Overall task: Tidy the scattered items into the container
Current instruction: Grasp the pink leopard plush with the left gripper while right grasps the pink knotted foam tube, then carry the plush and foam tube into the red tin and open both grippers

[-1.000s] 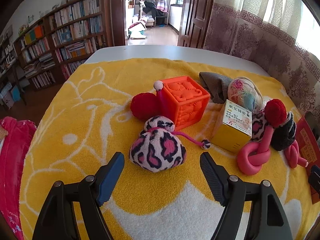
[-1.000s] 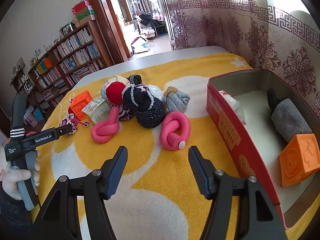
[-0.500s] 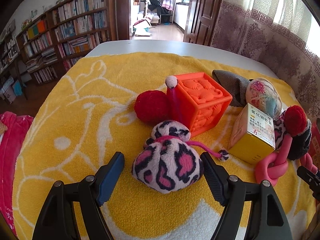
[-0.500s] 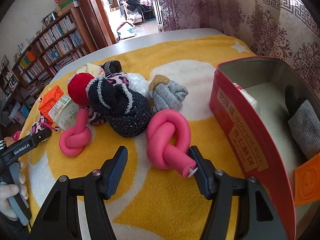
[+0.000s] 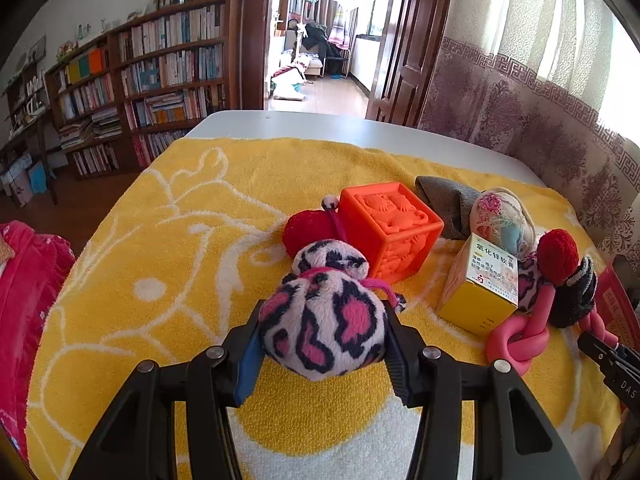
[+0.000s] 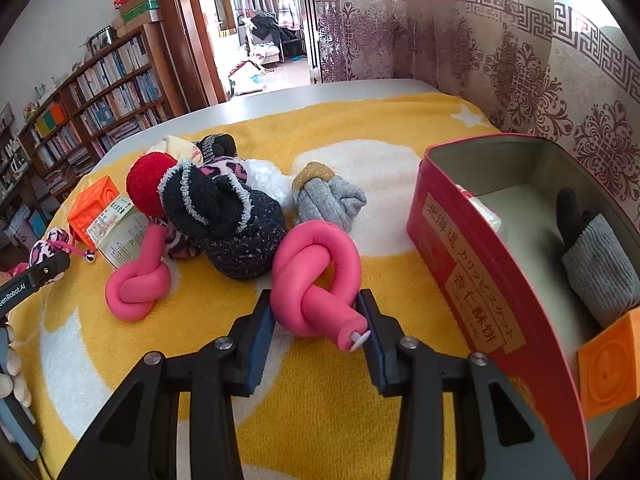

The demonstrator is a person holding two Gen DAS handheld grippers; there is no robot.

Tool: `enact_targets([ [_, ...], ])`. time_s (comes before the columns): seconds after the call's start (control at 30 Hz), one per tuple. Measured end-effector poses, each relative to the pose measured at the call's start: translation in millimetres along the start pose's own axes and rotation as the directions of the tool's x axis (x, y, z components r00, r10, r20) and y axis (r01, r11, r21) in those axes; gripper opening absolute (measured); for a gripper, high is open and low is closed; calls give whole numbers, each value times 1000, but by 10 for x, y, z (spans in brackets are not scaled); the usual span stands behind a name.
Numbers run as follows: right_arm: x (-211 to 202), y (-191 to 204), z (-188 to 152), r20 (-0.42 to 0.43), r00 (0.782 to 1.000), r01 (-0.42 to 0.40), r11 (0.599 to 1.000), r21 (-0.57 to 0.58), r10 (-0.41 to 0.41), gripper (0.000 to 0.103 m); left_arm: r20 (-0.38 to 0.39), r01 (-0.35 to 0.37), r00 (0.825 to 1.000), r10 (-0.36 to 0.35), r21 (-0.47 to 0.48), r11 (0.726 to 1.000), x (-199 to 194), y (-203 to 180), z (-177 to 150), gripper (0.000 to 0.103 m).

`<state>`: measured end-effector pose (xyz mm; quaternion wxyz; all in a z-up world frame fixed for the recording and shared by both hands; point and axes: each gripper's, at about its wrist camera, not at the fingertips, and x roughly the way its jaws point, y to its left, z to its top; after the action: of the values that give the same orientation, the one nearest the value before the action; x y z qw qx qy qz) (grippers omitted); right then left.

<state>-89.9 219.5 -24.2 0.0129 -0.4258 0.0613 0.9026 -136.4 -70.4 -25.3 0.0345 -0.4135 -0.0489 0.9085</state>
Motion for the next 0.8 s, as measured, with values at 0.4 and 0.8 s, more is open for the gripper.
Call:
enact_targets([
  [0.4, -264, 26, -49, 90, 995, -46, 999, 1, 46, 44, 14, 27, 1000, -26, -13, 1000, -64, 22, -25, 54],
  [0.8, -939, -415, -101, 218, 976, -16, 997, 80, -2, 45, 59, 83, 995, -84, 13, 996, -370, -290, -77, 54],
])
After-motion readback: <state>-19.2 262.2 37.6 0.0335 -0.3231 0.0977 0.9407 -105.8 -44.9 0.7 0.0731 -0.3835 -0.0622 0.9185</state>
